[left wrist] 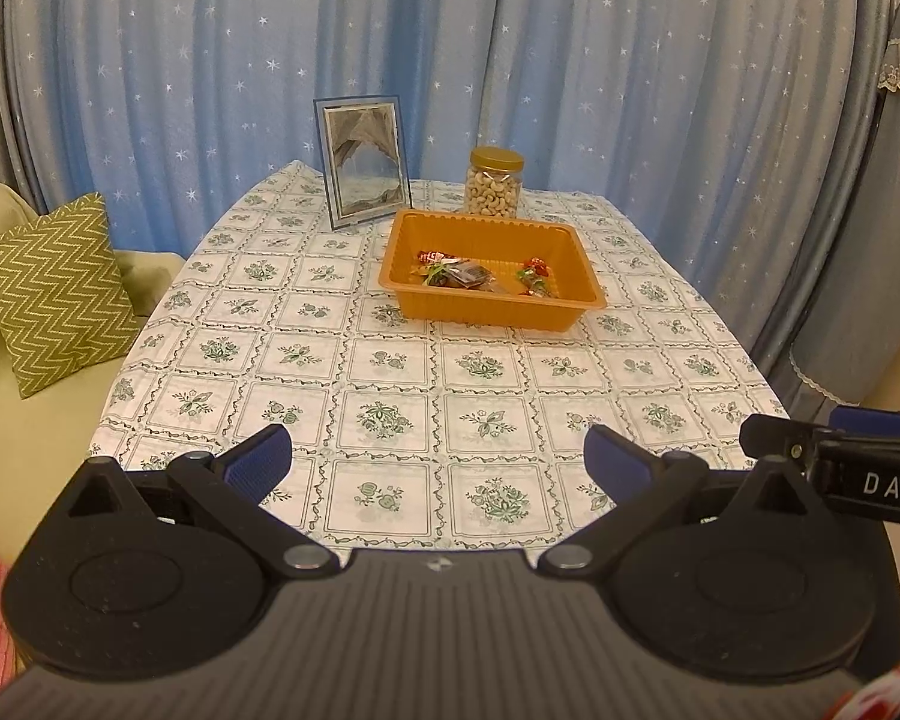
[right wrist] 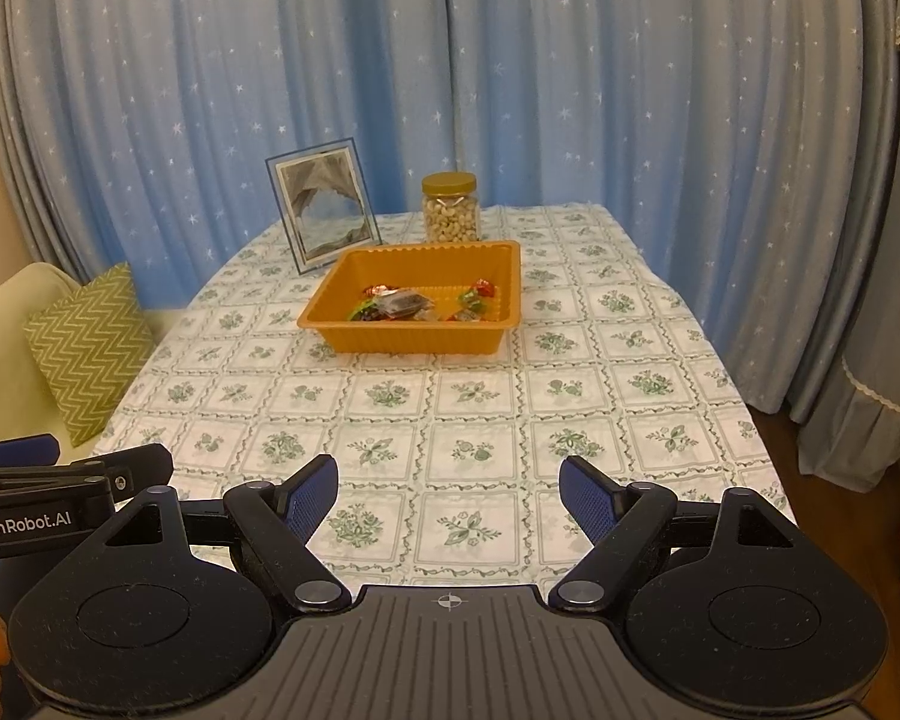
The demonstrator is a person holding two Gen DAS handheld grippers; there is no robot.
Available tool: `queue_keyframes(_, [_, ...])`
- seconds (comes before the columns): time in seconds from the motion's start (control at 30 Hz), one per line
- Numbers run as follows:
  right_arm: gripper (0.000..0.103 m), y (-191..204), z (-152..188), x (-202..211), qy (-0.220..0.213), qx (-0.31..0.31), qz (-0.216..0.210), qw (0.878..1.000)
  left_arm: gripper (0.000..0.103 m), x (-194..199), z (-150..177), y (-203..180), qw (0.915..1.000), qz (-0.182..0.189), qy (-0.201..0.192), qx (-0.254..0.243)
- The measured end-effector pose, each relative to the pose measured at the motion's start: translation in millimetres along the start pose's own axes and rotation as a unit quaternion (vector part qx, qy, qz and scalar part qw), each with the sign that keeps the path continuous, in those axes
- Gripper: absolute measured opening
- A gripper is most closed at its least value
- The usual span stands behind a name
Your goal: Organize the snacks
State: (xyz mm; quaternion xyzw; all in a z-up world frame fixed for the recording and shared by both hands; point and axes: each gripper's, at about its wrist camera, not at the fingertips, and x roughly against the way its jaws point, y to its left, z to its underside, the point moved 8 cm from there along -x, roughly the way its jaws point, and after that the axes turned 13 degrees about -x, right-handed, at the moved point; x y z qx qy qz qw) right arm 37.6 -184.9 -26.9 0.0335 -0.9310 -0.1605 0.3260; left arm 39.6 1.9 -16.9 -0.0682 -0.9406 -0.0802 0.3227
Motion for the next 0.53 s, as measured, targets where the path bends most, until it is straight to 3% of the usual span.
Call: queue_keyframes(0.53, [0.081, -0.4, 5.2, -4.5, 0.003, -0.002, 0.001, 1.000, 0.103, -2.9, 2.3, -2.2, 1.0000, 0.009, -0.004, 0.001])
